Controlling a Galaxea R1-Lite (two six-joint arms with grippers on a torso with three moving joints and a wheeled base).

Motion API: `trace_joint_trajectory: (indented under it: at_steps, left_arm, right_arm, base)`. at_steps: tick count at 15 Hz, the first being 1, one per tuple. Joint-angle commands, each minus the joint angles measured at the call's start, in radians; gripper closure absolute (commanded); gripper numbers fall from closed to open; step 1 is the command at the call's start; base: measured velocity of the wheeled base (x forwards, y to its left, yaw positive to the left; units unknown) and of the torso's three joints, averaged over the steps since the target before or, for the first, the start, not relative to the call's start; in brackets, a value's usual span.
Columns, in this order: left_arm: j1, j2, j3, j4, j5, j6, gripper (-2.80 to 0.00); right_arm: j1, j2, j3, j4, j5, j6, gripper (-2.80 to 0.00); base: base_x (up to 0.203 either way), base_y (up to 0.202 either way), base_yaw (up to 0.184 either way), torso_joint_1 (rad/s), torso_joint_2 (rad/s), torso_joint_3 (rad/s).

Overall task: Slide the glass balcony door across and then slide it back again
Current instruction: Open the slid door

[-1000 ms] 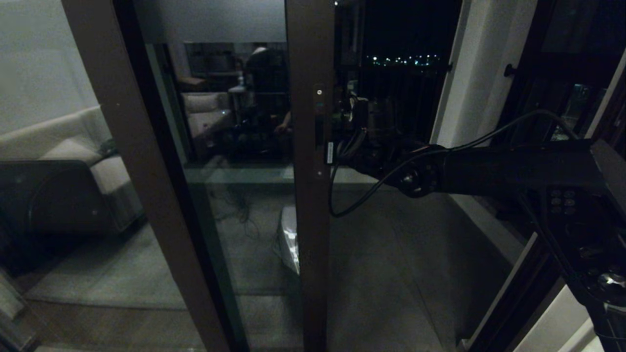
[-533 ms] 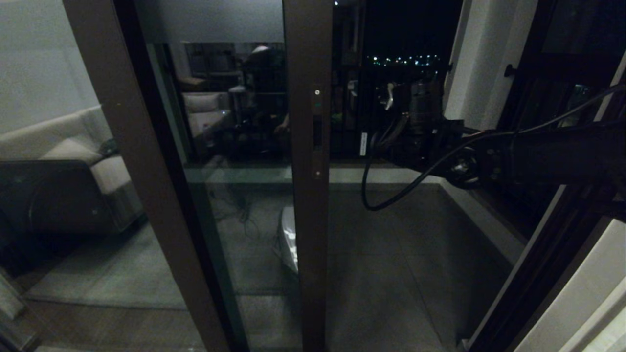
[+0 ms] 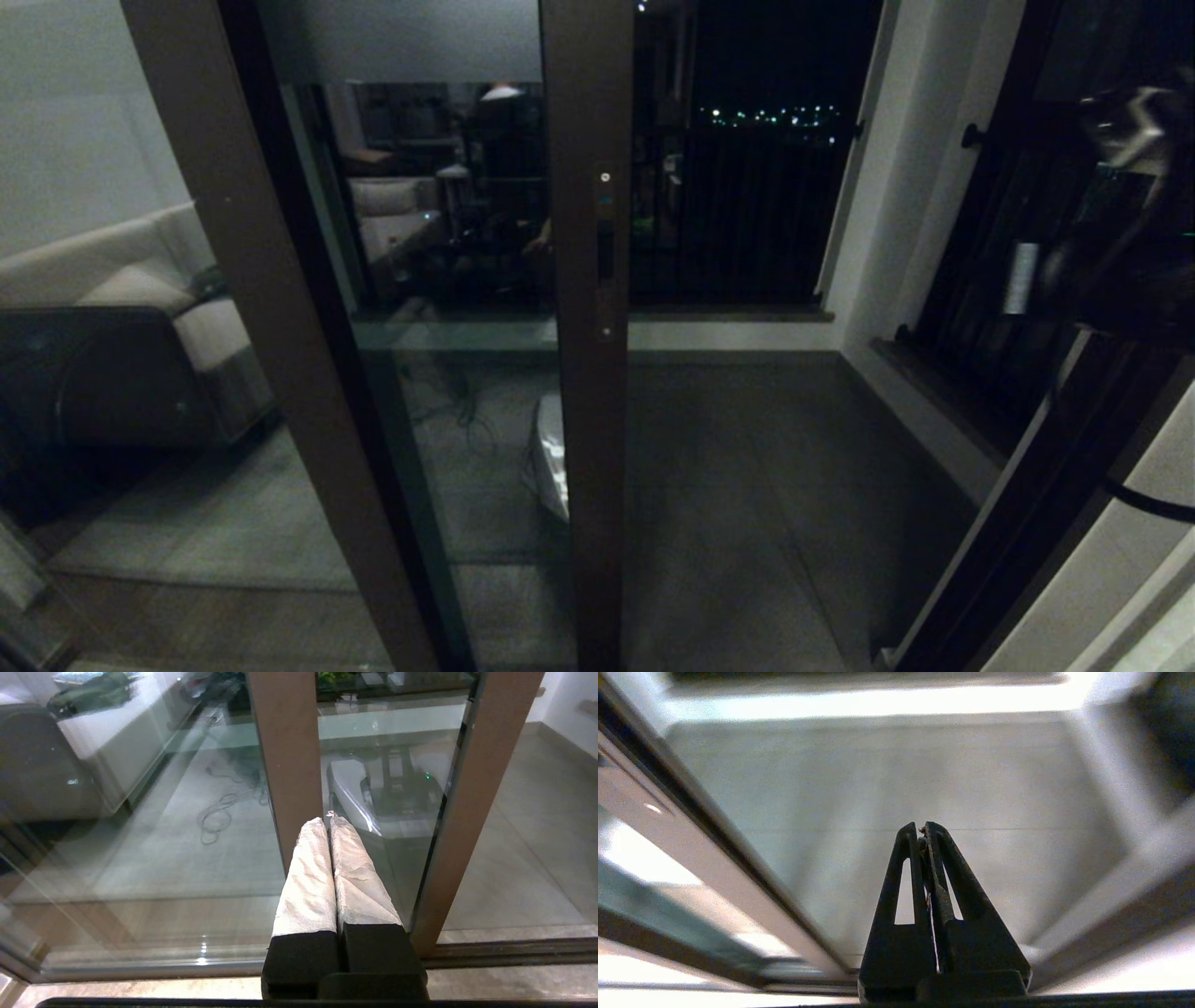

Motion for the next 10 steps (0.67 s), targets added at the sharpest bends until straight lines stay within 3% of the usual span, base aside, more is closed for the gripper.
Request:
trace_joint_trajectory:
  at_steps: [1, 4, 7, 10]
  left_arm:
    - [0.0, 0.0, -0.001, 0.0, 0.0, 0.001, 0.0]
    - [0.0, 0.0, -0.001, 0.0, 0.0, 0.001, 0.0]
    - [0.0, 0.0, 0.0, 0.0, 0.0, 0.001, 0.0]
    - [0.001, 0.0, -0.001, 0.0, 0.0, 0.001, 0.0]
  right_arm:
    - [-0.04, -0.398, 0.067, 0.177, -0.042, -0.042, 0.0]
    - [-0.107, -0.683, 0.099, 0.405, -0.1, -0.139, 0.0]
    - [-0.22, -0.913, 0.139, 0.521, -0.116, -0.243, 0.0]
    - [-0.259, -1.168, 0.251, 0.549, -0.012, -0.327, 0.0]
  base:
    - [0.0, 0.0, 0.0, 0.0, 0.0, 0.0]
    - [0.0, 0.0, 0.0, 0.0, 0.0, 0.0]
    - [0.0, 0.0, 0.0, 0.0, 0.0, 0.0]
    - [0.0, 0.0, 0.0, 0.0, 0.0, 0.0]
